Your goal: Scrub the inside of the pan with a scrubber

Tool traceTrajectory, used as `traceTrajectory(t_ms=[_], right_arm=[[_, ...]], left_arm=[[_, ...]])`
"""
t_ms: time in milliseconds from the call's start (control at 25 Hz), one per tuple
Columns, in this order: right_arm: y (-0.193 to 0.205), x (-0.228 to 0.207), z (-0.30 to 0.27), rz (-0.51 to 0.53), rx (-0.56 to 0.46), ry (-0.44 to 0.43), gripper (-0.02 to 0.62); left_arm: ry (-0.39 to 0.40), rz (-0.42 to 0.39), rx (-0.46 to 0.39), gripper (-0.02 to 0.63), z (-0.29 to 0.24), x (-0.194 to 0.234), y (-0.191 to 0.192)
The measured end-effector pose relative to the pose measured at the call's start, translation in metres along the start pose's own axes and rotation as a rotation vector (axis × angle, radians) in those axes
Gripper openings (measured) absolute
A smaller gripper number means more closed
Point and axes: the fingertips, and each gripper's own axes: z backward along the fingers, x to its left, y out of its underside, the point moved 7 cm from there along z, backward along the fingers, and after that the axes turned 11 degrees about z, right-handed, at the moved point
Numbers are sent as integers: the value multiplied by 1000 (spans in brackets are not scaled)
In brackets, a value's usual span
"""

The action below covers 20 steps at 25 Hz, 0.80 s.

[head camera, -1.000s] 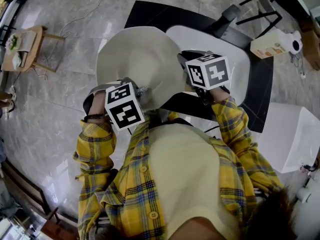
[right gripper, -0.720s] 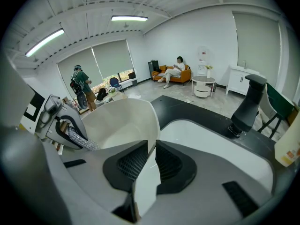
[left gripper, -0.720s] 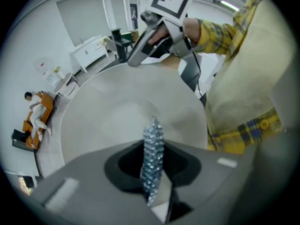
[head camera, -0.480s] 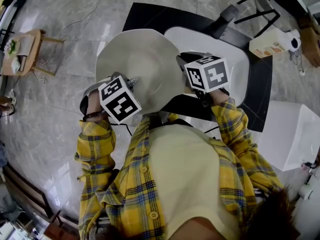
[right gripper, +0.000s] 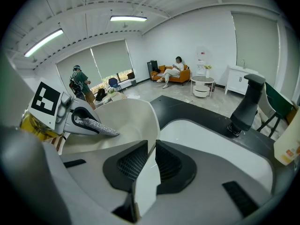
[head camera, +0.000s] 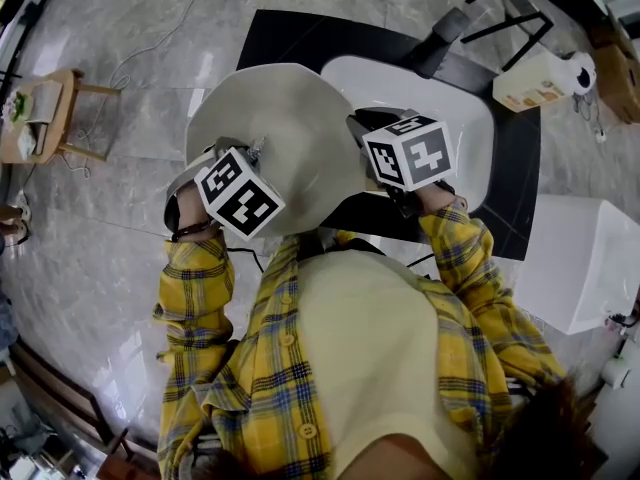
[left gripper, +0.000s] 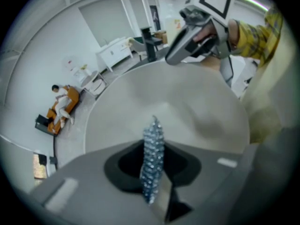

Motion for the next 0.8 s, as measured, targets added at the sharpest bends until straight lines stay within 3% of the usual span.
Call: traceTrajectory(t_ms=[360,560,800], right_arm=[[0,1,0,-6,0,6,17],[-1,3,0,-9,0,12,17],[-1,3,0,-21,-2,18,17]], left_arm=[[-73,47,-55,86,-9,16,-11],[-116,25,-66,86,-12,23,-22],[-229,-28,-140,86,-3,29,-35]])
